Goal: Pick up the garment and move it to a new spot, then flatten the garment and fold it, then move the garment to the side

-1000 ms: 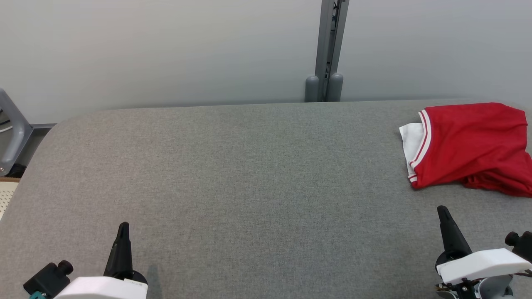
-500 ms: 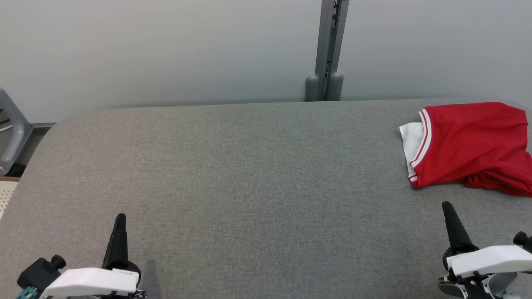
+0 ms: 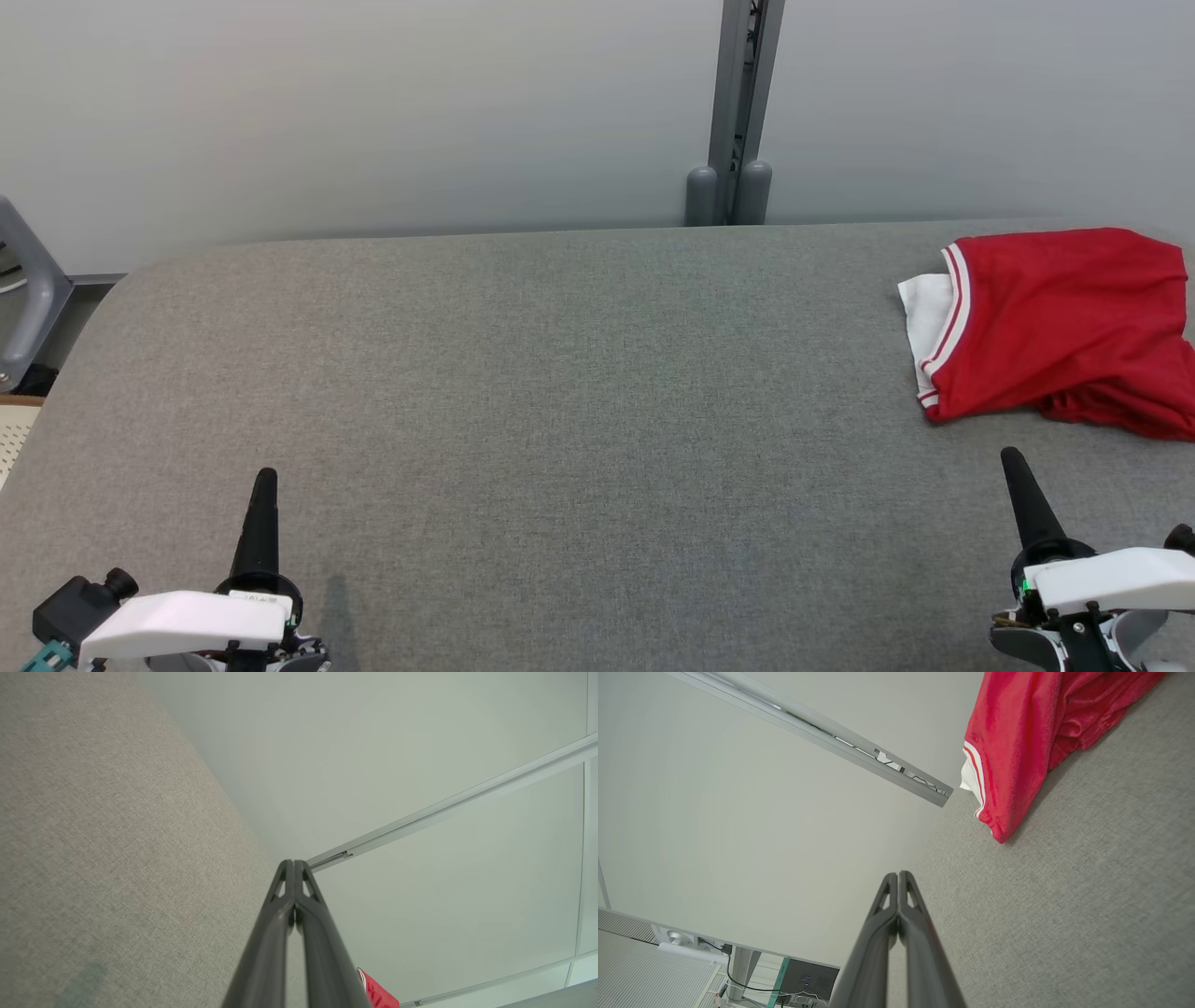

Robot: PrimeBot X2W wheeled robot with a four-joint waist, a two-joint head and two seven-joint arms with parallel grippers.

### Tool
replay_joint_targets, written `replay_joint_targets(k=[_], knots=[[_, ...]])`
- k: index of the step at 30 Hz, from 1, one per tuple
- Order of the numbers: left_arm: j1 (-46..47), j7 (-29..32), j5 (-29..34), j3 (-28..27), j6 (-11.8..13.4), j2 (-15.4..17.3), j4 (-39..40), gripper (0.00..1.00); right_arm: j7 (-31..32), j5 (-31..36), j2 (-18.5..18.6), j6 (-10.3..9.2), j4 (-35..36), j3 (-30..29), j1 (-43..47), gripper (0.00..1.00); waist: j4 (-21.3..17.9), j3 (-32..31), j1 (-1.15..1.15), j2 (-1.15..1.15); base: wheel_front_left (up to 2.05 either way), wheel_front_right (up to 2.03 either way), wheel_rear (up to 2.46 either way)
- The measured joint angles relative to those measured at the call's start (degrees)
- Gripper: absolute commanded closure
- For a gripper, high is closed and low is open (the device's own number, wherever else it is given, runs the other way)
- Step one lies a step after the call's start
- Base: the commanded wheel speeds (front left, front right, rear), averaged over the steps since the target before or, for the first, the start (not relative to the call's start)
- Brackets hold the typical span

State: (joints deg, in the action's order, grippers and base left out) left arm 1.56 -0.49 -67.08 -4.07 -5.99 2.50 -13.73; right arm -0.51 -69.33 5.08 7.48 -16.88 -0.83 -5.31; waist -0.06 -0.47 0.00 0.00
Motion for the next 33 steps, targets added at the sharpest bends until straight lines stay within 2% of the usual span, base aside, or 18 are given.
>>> replay_joint_targets(k=[33], knots=[[2.5, 4.5, -15.5, -1.5, -0.8, 0.1, -0.2, 1.0, 4.3, -14.0, -1.4, 0.0, 1.6, -3.6, -0.3, 1.0, 0.0, 0.4, 0.0, 0.0, 0.0, 0.0, 0.0]])
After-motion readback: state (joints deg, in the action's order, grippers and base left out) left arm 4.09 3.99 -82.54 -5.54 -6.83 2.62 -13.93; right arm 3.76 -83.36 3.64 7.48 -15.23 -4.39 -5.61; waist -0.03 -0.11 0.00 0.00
